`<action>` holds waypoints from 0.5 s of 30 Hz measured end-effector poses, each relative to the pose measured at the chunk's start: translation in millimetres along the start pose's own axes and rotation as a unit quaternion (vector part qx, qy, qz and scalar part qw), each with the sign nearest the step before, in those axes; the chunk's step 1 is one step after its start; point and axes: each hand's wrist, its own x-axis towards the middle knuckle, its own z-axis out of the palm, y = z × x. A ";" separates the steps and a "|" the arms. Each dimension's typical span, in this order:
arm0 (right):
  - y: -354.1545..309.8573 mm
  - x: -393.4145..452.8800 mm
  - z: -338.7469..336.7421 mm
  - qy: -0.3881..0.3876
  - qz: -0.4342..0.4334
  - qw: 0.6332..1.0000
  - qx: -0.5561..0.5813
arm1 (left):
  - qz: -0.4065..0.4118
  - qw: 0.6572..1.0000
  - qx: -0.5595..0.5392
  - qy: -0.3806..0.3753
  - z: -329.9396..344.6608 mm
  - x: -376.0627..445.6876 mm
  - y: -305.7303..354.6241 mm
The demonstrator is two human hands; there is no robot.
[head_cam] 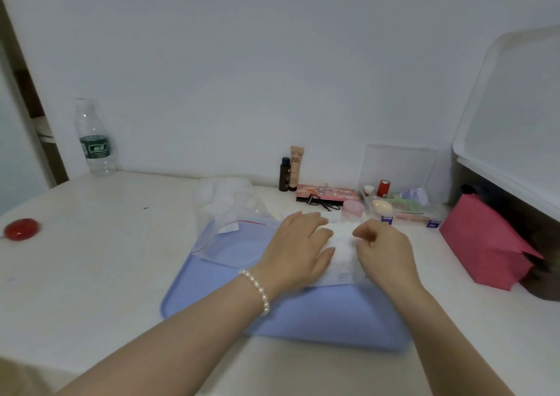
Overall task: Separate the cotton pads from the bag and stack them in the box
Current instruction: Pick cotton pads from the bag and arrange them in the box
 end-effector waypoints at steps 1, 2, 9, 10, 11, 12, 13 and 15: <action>-11.6 -9.5 -0.5 0.022 -0.034 0.999 0.035 | 0.015 0.997 0.027 0.076 -7.1 -11.7 -6.8; -24.4 -18.2 3.8 0.015 -0.071 0.995 0.063 | 0.008 0.991 0.061 0.117 -15.9 -25.6 -16.7; -77.3 -35.7 106.0 -0.215 -0.206 0.953 0.051 | -0.222 0.970 0.097 -0.007 -47.2 -114.5 -113.3; -82.8 -31.9 123.3 -0.228 -0.210 0.950 0.040 | -0.251 0.966 0.058 -0.012 -47.1 -119.2 -118.8; -89.5 -27.9 137.3 -0.238 -0.214 0.947 0.025 | -0.272 0.962 0.025 -0.006 -44.6 -122.0 -122.1; -95.8 -22.6 150.6 -0.242 -0.216 0.946 0.011 | -0.288 0.957 0.000 0.008 -41.3 -123.5 -124.9; -101.2 -16.6 160.6 -0.249 -0.208 0.946 -0.007 | -0.297 0.954 -0.022 0.026 -37.2 -123.2 -125.7; -109.1 -0.5 179.3 -0.242 -0.178 0.953 -0.043 | -0.304 0.950 -0.048 0.058 -30.4 -117.6 -123.9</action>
